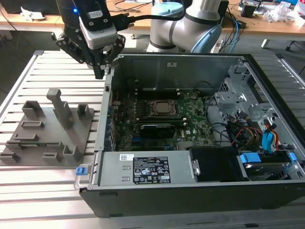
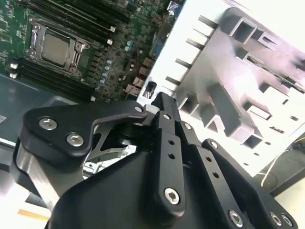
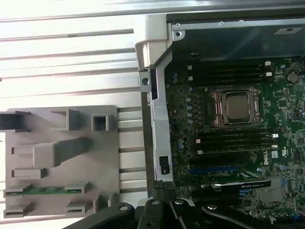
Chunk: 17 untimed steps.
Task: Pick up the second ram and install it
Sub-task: 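Reach for the second ram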
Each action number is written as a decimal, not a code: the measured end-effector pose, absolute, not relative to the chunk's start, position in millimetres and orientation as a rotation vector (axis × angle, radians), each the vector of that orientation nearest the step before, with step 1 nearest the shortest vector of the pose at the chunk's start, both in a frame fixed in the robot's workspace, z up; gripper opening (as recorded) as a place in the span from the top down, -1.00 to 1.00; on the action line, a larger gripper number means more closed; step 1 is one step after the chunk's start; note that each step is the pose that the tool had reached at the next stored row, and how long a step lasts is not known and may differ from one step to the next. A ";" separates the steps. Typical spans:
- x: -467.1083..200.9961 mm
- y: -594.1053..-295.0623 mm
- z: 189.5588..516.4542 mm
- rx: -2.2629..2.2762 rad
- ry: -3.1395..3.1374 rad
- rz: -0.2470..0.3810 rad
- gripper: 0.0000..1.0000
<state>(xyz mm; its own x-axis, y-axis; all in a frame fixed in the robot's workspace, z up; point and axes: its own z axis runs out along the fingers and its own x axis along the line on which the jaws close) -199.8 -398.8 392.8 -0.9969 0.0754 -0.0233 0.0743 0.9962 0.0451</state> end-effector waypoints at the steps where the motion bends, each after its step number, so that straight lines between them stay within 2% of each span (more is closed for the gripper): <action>1: -203.4 -398.9 392.8 0.117 3.114 0.069 0.79; 17: -283.6 -398.8 391.6 0.117 3.114 0.069 0.79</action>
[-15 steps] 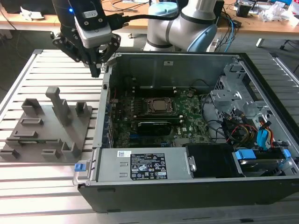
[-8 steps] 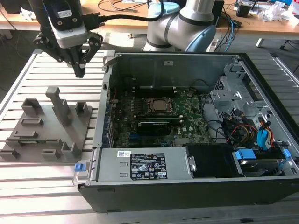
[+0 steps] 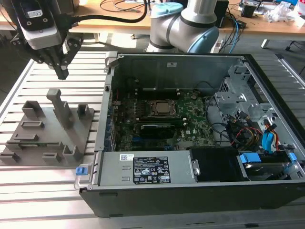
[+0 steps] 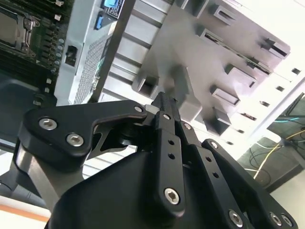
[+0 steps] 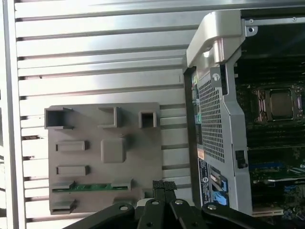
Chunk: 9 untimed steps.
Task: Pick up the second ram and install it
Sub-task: 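Reach for the second ram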
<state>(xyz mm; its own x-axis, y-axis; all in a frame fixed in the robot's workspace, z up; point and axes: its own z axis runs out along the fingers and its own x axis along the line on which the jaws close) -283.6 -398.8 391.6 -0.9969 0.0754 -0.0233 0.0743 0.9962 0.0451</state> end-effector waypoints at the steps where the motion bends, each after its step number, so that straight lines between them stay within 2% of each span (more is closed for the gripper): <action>1: -289.1 -398.9 391.5 0.116 3.114 0.069 0.79; 9: -336.8 -398.9 390.8 0.117 3.114 0.069 0.79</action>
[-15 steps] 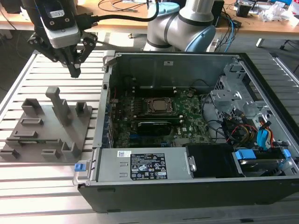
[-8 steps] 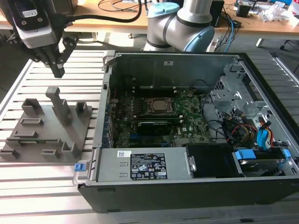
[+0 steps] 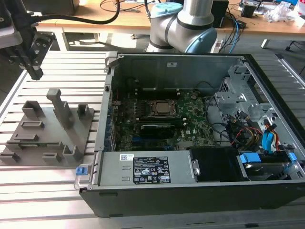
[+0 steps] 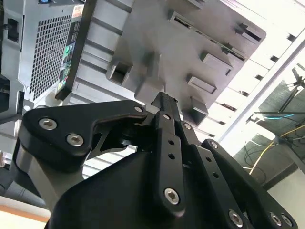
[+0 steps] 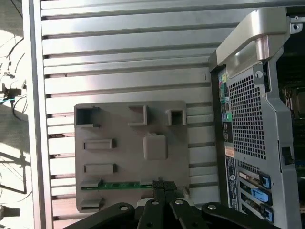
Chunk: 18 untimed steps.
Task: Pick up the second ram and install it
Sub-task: 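Reach for the second ram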
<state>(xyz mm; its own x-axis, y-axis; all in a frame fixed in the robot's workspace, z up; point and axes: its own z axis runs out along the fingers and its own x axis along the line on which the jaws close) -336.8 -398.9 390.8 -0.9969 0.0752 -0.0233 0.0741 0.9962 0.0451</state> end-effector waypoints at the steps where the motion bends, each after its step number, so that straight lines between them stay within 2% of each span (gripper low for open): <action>1: -341.0 -398.9 390.8 0.116 3.114 0.069 0.79; 11: -380.3 -398.9 390.1 0.117 3.114 0.069 0.79; 18: -381.7 -414.0 389.0 0.117 3.114 0.068 0.79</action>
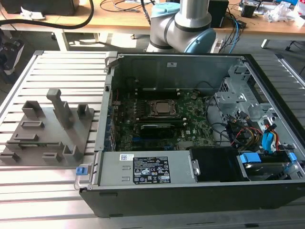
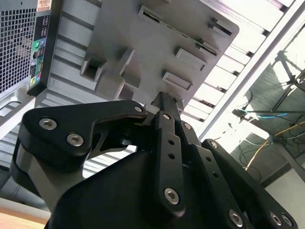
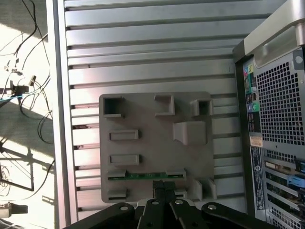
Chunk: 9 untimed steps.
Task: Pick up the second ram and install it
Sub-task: 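Reach for the second ram, then pick up the second ram and move it above second insertion slot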
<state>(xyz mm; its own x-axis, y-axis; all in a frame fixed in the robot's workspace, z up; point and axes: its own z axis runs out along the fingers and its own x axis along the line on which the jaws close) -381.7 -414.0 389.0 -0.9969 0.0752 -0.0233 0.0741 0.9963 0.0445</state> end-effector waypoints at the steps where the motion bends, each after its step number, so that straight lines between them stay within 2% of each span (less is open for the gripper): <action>1: -381.8 -414.6 389.0 0.117 3.114 0.068 0.79; 9: -381.7 -414.9 389.1 0.115 3.114 0.068 0.79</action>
<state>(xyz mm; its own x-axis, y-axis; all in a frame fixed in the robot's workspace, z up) -381.7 -414.9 389.1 -0.9970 0.0743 -0.0233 0.0732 0.9963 0.0444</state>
